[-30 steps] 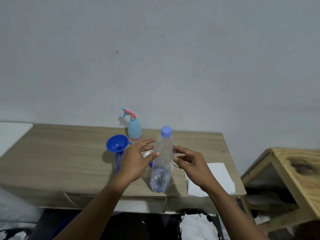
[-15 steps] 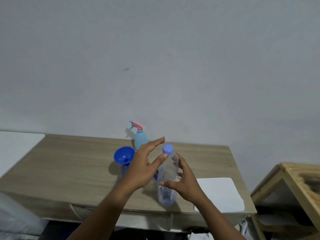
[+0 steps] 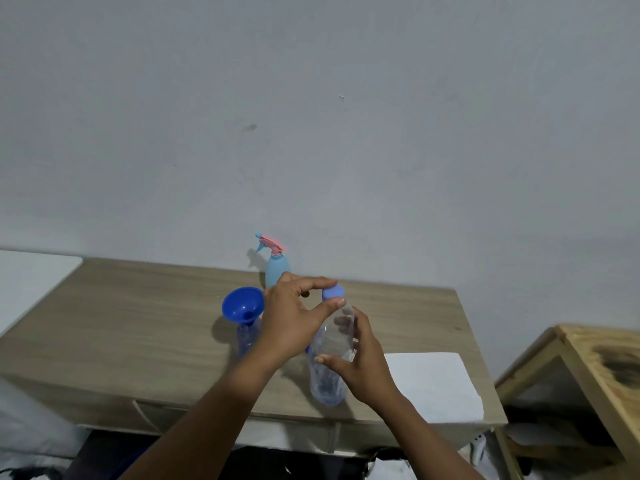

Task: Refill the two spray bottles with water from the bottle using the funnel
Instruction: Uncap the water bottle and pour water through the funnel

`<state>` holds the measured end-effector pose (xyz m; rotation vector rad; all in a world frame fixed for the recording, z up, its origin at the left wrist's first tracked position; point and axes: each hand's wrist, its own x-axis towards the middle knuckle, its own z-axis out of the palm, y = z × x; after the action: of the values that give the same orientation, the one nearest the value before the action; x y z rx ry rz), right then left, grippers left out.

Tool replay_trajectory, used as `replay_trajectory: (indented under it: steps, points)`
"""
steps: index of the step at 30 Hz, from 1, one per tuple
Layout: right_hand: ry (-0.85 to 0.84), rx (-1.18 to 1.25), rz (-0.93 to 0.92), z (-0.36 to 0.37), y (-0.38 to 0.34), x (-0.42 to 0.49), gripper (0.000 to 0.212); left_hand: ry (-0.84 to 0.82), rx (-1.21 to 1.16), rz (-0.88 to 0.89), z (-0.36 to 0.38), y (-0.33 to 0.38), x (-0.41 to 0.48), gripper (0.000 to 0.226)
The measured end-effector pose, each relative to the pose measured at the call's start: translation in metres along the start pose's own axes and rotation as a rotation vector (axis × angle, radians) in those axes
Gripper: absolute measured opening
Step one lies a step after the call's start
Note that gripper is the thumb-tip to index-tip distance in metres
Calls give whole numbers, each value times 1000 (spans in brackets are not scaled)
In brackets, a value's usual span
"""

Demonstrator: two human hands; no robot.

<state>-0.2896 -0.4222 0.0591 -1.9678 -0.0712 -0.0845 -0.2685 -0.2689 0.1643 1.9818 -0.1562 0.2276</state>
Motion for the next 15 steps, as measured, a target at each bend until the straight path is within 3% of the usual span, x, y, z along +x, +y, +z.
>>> replay_trajectory:
  steps: [5, 8, 12, 15]
  points:
    - [17, 12, -7, 3, 3, 0, 92, 111, 24, -54, 7, 3, -2, 34]
    - [-3, 24, 0, -1, 7, 0, 96, -17, -54, -4, -1, 0, 2, 17]
    - [-40, 29, 4, -5, 7, 1, 97, -279, -97, 58, -13, -4, 5, 35]
    - [-35, 27, 5, -4, 6, 2, 95, -185, -78, 31, -8, -5, 3, 35]
